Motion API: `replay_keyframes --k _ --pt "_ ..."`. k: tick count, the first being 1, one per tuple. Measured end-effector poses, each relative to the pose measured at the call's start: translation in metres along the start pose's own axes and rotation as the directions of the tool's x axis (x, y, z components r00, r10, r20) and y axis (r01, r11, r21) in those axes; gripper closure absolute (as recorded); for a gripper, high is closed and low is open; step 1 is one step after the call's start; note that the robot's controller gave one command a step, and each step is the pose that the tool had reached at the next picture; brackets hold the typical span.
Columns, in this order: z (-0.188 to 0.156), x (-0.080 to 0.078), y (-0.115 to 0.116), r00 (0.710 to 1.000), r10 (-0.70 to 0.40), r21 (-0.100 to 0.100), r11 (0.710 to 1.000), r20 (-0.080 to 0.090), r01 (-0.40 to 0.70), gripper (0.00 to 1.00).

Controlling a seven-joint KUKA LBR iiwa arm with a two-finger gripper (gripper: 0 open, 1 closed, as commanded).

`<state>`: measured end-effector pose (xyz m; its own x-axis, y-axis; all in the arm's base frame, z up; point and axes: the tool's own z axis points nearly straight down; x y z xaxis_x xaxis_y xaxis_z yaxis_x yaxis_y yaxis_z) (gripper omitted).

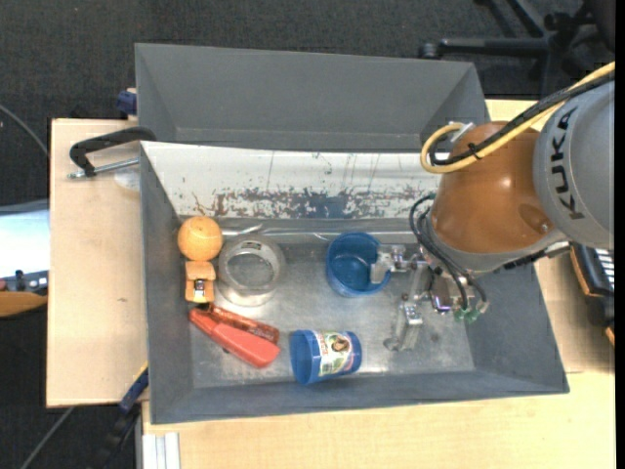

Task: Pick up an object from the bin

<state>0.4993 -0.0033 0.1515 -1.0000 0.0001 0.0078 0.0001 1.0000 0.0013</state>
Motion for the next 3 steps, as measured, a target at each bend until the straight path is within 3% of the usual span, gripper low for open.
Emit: replay_keyframes --k 1,2,3 --pt "-0.005 -0.002 0.000 1.000 0.000 0.000 1.000 0.009 0.000 0.00" --pt "0.048 -0.032 -0.007 1.000 -0.005 0.000 1.000 0.011 0.005 0.00" --pt "0.067 -0.043 -0.008 1.000 0.016 -0.002 1.000 0.001 -0.016 0.00"
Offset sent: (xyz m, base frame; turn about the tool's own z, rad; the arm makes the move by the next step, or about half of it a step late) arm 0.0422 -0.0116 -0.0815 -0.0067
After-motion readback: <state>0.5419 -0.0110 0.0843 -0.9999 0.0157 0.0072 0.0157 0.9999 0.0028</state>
